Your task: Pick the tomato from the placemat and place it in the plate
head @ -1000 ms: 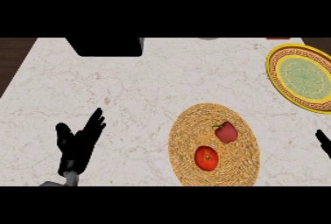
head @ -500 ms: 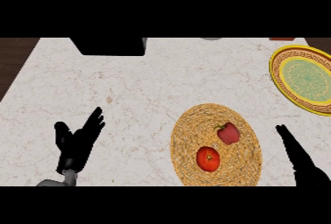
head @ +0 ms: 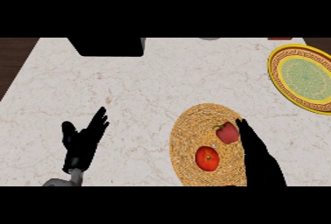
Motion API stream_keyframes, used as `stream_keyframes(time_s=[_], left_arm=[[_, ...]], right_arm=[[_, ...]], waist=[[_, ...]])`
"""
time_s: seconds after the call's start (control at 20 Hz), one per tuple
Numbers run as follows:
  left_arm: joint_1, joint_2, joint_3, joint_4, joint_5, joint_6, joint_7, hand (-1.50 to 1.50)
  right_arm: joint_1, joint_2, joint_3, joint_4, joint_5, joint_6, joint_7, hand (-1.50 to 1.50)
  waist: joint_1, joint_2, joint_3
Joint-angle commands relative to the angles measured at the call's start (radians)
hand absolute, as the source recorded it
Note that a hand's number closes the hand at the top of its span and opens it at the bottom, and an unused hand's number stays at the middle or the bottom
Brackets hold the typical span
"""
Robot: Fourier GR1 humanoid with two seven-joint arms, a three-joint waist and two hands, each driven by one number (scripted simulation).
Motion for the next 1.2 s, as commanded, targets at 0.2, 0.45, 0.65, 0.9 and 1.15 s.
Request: stream_keyframes(time_s=[0.2,0.45,0.65,0.9,1.15], left_arm=[[0.021,0.038,0.084,-0.048,0.015,-0.071,0.044,0.0],[0.034,-0.013,0.055,-0.052,-0.033,-0.038,0.041,0.0],[0.061,-0.036,0.049,-0.038,-0.04,-0.068,0.009,0.0],[-0.051,-0.077,0.093,0.065,-0.079,-0.037,0.021,0.0],[-0.011,-0.065,0.097,-0.039,-0.079,-0.079,0.086,0.0]], right_arm=[[-0.032,0.171,0.016,0.172,0.073,0.007,-0.025,-1.5],[-0.056,0.267,0.093,0.211,0.224,0.066,0.107,-1.5],[-0.057,0.247,0.0,0.268,0.206,0.091,0.063,-1.5],[-0.058,0.276,-0.026,0.237,0.192,0.17,0.054,-1.5],[-0.021,0.253,-0.105,0.336,0.147,0.104,-0.096,-1.5]], waist=[[-0.003,-0.001,0.001],[-0.002,-0.001,0.0],[-0.003,-0.001,0.0],[-0.008,0.0,0.0],[-0.006,0.0,0.001]])
